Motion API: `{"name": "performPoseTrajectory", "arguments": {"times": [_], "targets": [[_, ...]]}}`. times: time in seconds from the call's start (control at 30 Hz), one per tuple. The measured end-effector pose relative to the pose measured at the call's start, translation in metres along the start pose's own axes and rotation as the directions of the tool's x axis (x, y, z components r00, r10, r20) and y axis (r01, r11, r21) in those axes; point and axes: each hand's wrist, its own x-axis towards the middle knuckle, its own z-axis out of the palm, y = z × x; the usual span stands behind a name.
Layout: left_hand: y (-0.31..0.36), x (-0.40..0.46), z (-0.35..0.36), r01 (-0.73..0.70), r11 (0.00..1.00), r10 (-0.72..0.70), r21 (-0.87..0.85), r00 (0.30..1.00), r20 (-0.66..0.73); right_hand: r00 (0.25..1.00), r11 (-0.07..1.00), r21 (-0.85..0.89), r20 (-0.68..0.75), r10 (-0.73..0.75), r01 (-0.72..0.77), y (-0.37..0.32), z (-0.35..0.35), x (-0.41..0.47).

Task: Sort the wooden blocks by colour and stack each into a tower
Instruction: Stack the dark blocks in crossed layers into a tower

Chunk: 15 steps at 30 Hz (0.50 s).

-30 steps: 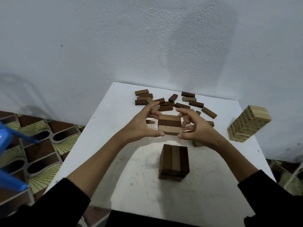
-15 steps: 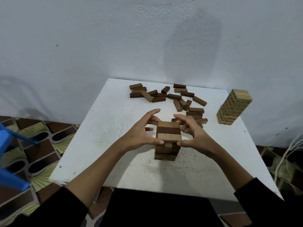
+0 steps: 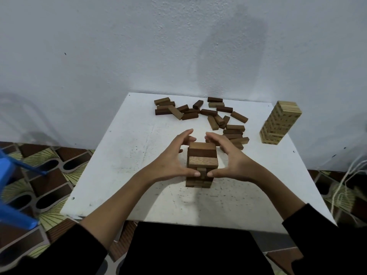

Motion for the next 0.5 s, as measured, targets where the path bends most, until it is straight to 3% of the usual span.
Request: {"name": "performPoseTrajectory", "arguments": {"times": [0.5], "targets": [[-0.0037, 0.0037, 0.0060, -0.026, 0.998, 0.027, 0.057, 0.999, -0.021, 0.993, 0.991, -0.087, -0.058, -0.103, 0.098, -0.0055, 0.0055, -0.0020]]}}
